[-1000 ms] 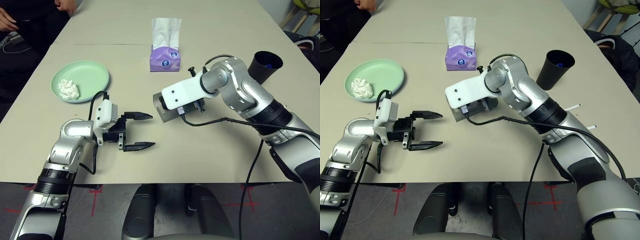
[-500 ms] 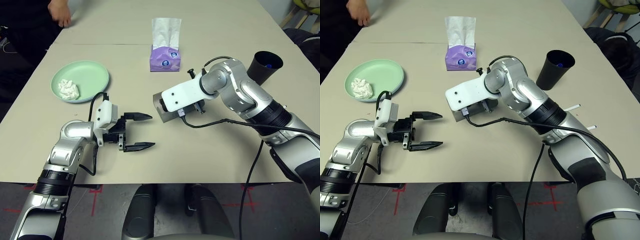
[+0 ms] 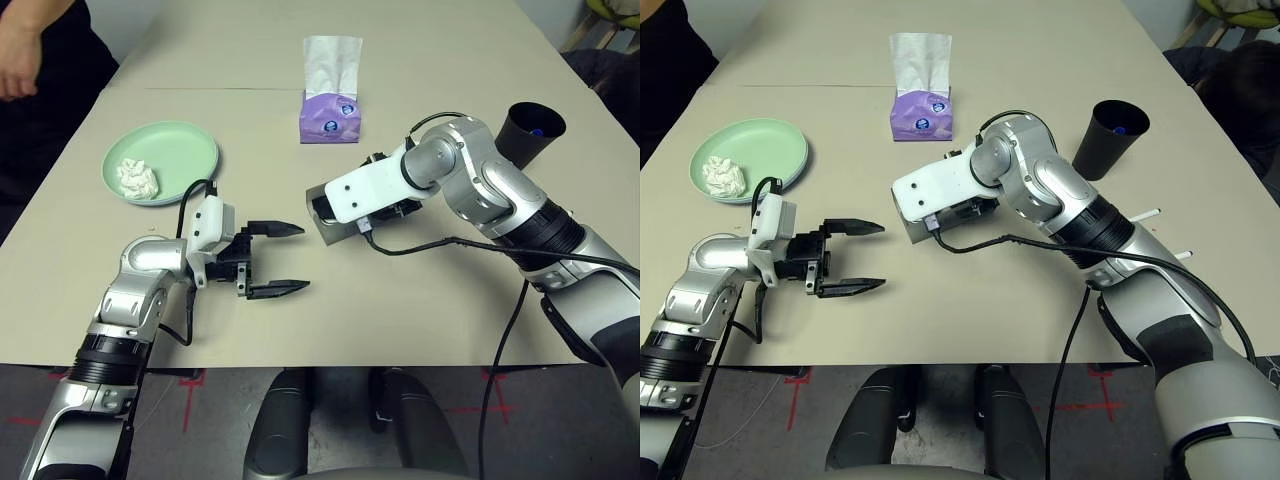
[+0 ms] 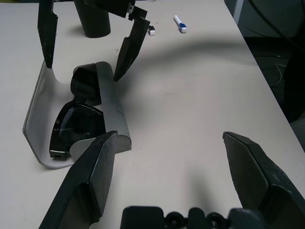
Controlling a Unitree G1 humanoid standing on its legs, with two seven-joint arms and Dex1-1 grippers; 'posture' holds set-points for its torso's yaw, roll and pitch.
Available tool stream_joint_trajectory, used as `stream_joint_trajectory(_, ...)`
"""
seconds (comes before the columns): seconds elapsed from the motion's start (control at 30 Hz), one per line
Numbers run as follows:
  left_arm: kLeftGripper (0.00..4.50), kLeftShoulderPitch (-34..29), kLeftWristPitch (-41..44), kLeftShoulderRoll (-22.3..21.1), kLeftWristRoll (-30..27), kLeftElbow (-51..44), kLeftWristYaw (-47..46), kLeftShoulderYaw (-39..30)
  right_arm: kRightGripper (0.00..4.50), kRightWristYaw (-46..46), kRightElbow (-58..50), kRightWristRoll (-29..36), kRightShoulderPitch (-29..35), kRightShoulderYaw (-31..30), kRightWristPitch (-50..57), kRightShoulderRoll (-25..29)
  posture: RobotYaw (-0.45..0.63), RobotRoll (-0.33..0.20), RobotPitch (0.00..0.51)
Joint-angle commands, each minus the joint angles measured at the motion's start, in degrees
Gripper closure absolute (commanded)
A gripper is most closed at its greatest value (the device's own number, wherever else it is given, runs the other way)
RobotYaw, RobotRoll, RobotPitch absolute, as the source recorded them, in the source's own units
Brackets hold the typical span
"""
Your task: Organize and tidy the items on the table.
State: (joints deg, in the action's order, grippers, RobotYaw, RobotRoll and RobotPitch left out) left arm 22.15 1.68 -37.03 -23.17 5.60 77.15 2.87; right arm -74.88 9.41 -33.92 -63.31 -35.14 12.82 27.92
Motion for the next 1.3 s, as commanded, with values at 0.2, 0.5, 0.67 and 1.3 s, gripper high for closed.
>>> stream_joint_trajectory(0.2, 0.00, 1.05, -2.02, 0.19, 1.04, 3.16, 1.79, 0.79, 0.05, -0.06, -2.53, 3.20, -2.15, 5.23, -1.00, 2.41, 0.13, 0.000, 0.153)
stream_joint_trajectory(0.5, 0.00, 1.11, -3.37, -0.40, 1.23, 5.02, 3.06, 0.26, 0.05, 0.78, -8.23, 17.52, 4.00, 18.16, 14.96, -0.06, 0.10, 0.000, 0.150)
stream_joint_trajectory(0.67, 0.00, 0.65, -3.57, -0.09, 1.44, 5.30, 2.65, 0.32, 0.05, 8.10, -12.83, 23.65, 10.45, 25.17, 28.13, -3.22, 0.08, 0.000, 0.146)
stream_joint_trajectory(1.3, 0.00, -3.19, 0.15, -1.76, 0.29, 1.57, -1.50, -3.00, 0.05, 27.54, -12.58, 46.21, 34.10, 46.63, 12.75, -13.01, 0.07, 0.000, 0.158)
